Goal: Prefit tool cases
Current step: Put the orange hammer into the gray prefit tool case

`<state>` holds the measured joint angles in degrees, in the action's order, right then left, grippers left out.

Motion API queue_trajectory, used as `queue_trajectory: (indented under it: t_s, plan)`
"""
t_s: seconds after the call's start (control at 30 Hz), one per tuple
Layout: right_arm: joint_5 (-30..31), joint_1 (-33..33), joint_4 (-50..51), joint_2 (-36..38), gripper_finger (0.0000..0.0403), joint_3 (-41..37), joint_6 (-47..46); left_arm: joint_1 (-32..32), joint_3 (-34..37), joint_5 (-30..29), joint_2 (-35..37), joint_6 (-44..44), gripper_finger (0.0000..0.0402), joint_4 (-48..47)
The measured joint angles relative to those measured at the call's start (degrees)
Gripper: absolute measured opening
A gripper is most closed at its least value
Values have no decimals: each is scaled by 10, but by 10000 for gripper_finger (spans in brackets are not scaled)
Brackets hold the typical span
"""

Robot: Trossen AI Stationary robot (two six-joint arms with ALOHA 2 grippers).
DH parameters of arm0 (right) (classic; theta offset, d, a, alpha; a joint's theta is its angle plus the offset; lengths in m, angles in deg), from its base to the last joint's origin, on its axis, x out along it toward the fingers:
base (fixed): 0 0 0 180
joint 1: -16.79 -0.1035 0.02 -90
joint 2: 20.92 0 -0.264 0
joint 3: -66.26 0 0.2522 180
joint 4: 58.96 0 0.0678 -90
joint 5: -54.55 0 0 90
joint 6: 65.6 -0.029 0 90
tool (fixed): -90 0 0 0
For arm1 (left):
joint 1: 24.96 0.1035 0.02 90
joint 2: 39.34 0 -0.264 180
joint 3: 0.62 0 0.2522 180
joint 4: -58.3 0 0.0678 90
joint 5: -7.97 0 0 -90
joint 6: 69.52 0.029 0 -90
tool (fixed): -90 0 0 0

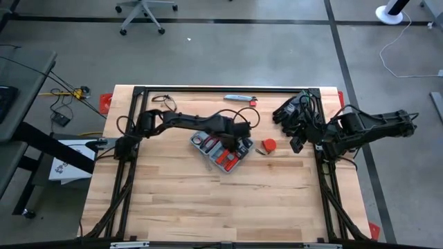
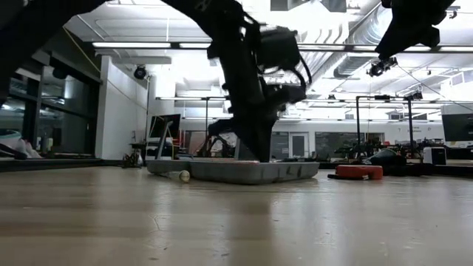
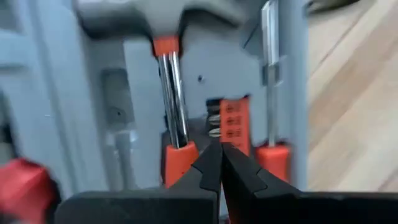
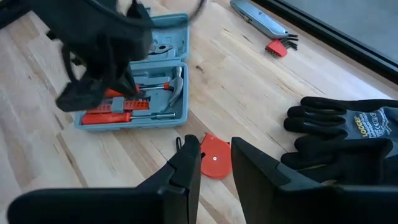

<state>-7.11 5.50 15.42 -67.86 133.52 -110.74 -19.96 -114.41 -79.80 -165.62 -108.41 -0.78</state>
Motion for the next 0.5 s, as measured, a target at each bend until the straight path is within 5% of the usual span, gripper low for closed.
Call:
queue_trajectory:
  t_s: [0.5]
  plan:
    - [0,0,3,0,83,0,0,-6,-1,-66,4,1,0,-13]
